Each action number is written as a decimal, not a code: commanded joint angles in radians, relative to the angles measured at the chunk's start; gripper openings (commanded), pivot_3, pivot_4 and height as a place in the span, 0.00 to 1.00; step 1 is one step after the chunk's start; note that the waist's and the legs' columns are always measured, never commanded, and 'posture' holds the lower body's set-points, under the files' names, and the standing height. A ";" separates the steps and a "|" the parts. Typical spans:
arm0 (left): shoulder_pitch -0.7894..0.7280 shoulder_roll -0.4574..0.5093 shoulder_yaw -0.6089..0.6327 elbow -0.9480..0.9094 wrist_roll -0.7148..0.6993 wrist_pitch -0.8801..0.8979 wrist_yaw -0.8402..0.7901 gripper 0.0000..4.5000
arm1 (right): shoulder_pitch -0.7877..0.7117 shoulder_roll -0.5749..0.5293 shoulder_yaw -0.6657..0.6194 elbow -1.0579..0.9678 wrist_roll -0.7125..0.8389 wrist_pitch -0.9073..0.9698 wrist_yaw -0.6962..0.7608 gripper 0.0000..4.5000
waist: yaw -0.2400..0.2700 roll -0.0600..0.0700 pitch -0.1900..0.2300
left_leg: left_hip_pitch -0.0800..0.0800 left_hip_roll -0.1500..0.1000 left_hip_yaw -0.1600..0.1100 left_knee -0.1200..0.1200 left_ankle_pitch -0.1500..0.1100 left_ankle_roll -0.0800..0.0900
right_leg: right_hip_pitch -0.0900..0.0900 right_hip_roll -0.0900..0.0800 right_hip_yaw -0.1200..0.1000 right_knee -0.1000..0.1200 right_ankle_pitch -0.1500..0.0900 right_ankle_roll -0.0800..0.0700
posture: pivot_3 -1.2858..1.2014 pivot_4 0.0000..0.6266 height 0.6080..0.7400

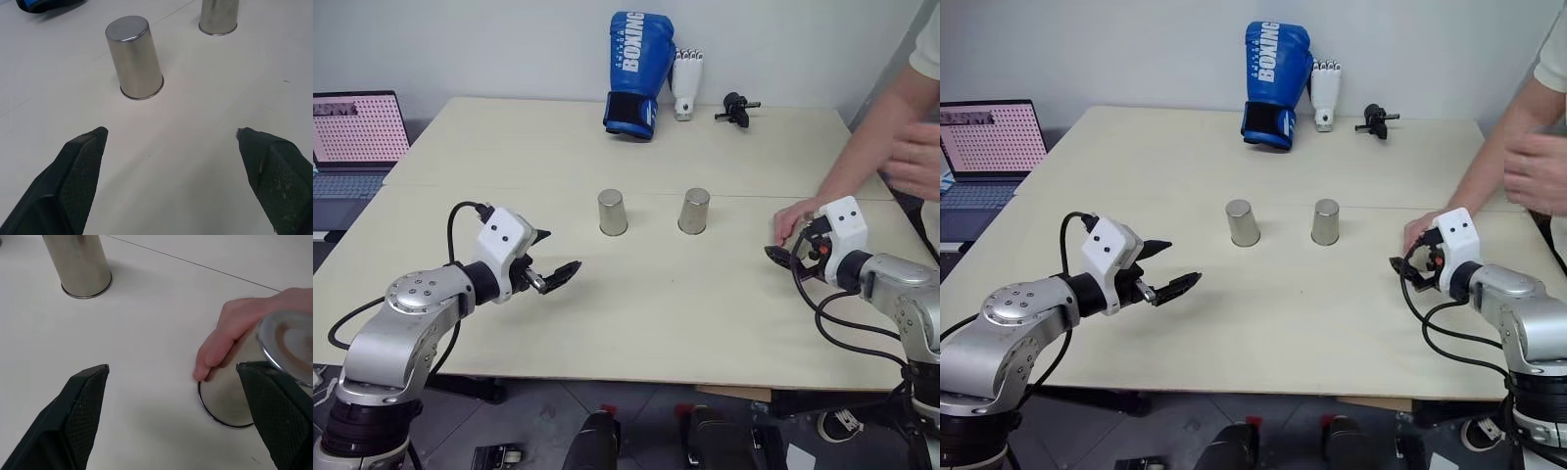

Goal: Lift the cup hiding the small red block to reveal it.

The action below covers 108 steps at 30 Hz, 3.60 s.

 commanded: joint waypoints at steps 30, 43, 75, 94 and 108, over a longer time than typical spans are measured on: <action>-0.002 0.023 0.023 -0.042 0.002 0.010 0.000 1.00 | -0.034 -0.006 -0.005 0.010 -0.010 -0.046 -0.005 0.99 | -0.001 0.000 0.000 | -0.001 0.000 0.015 -0.001 0.000 0.000 | -0.008 0.000 0.016 0.000 0.003 0.005 | 0.52 0.24 1.00; 0.008 0.029 0.031 -0.056 -0.012 0.014 -0.006 1.00 | -0.019 0.028 0.041 -0.012 0.014 -0.056 0.024 0.99 | -0.002 0.000 0.000 | -0.001 0.000 0.015 0.000 0.000 0.000 | -0.008 0.000 0.016 0.000 0.003 0.005 | 0.52 0.24 1.00; -0.086 -0.155 -0.138 -0.101 -0.037 0.041 0.105 1.00 | -0.522 0.534 0.143 0.995 -0.213 -0.775 -0.140 0.90 | -0.017 -0.001 -0.001 | 0.000 0.001 0.017 0.002 0.000 0.000 | -0.009 0.003 0.020 0.002 0.010 0.001 | 0.52 0.24 1.00; -0.067 -0.131 -0.126 -0.115 -0.037 0.051 0.102 1.00 | -0.345 0.402 0.119 0.419 -0.175 -0.418 -0.157 0.61 | -0.017 -0.001 -0.001 | 0.000 0.001 0.017 0.001 0.000 0.000 | -0.009 0.003 0.019 0.002 0.010 0.001 | 0.52 0.24 1.00; -0.072 -0.133 -0.120 -0.103 -0.031 0.049 0.102 1.00 | -0.267 0.406 0.118 0.431 -0.182 -0.411 -0.140 0.98 | -0.020 -0.001 -0.001 | 0.000 0.000 0.017 0.001 0.000 0.000 | -0.009 0.002 0.020 0.001 0.010 0.001 | 0.52 0.24 1.00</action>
